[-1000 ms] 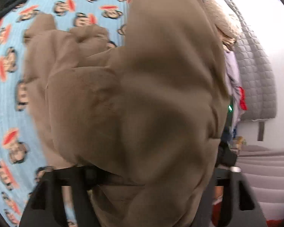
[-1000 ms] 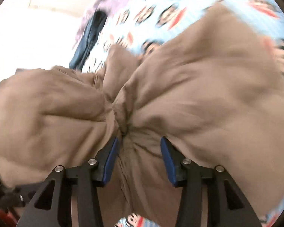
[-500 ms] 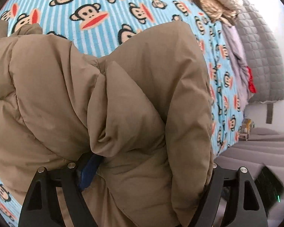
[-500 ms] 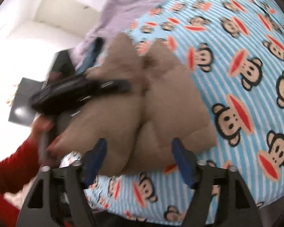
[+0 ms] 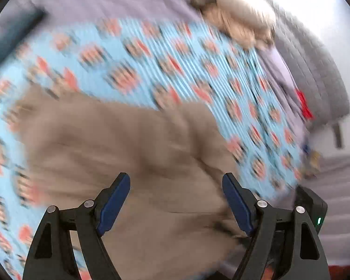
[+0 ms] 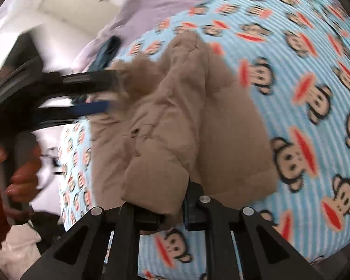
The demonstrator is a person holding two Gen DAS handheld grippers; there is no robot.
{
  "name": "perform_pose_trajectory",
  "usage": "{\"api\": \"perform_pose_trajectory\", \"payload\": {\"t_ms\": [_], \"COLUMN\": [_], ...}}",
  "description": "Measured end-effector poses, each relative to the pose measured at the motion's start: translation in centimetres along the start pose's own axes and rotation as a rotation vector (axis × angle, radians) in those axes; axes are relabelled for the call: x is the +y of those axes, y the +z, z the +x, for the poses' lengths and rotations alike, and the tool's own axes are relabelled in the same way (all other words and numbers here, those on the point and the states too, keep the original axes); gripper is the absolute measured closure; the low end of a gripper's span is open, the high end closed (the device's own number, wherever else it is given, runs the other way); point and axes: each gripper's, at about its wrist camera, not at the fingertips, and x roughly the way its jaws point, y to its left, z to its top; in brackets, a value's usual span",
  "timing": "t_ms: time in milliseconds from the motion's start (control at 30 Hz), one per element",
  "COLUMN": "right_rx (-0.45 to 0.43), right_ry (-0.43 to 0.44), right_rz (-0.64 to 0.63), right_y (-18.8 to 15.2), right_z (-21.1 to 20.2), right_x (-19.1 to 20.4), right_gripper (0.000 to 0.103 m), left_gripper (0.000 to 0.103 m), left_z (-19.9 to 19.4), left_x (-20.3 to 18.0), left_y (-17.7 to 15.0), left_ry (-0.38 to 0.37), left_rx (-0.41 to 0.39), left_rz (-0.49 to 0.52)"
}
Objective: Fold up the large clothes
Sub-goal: 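Fold the lifted jacket edge over the bundle with both tools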
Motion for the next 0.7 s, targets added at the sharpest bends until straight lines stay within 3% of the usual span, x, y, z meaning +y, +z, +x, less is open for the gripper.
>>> {"api": "perform_pose_trajectory", "payload": {"t_ms": [67,167,267,500,633,700], "right_rx": [0.012,0.024,0.033,0.025,0.07,0.07], "right_ry": [0.013,0.037,0.043,0.008,0.091,0.035], "right_rz": [0.076,0.145,0.175,0.201,0.31,0.283], "right_y": [-0.4,-0.9,-1.5,-2.5,-2.9,-2.6], "right_z": [0.1,0.8,1.8,2.6,2.6,0.6], "right_x": [-2.3,-4.4,-5.5,-8.9,-11.6,-11.3], "right_gripper": [0.089,0.089,0.088,0.084,0.083,0.079], "left_gripper": [0.022,0.022,0.022,0.022,0.022,0.022], "left_z": [-1.2,0.6,4.0,11.1,12.9,13.2], "left_x": [2.1,4.8,5.7,0.4,-1.1,-1.2], "left_y": [0.2,0.8,2.0,3.9,4.3,4.3], "left_ry": [0.147,0.282,0.275,0.318,0.356,0.368], "left_rx": [-0.111,-0.137,-0.116,-0.123,-0.098,-0.094], "left_rz": [-0.004,-0.001,-0.027,0.091,0.116,0.121]}}
